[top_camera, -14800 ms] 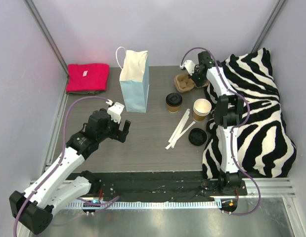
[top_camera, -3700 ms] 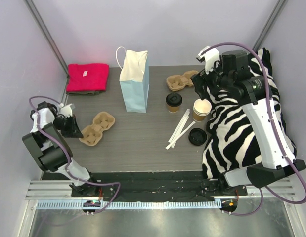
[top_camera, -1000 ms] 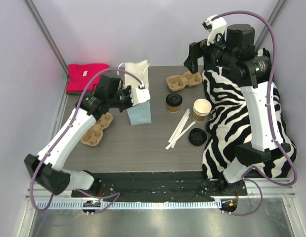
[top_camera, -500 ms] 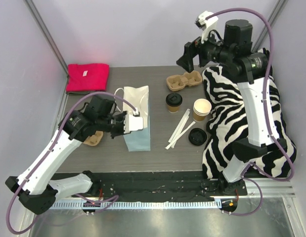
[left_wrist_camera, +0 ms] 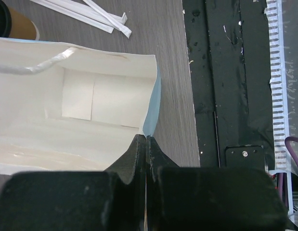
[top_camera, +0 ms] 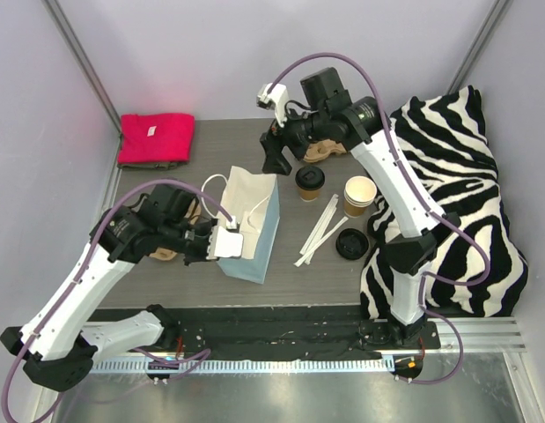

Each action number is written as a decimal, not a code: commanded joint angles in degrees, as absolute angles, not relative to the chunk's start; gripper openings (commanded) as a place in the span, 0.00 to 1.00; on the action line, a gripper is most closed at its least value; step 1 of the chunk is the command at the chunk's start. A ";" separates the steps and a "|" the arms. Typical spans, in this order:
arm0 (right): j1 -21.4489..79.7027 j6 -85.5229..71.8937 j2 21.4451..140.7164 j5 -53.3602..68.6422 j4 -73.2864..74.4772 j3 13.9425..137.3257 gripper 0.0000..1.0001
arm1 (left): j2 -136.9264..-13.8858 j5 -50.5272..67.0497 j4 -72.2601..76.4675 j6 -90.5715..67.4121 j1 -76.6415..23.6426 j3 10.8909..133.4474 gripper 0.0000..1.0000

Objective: Pack the takeout coffee

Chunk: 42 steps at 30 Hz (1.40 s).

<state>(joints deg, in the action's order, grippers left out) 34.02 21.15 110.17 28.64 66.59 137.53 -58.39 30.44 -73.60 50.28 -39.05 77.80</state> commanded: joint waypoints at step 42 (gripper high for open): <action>43.24 30.14 108.56 14.15 59.87 130.27 0.01 | -57.04 32.59 -66.88 24.01 -37.45 85.41 0.45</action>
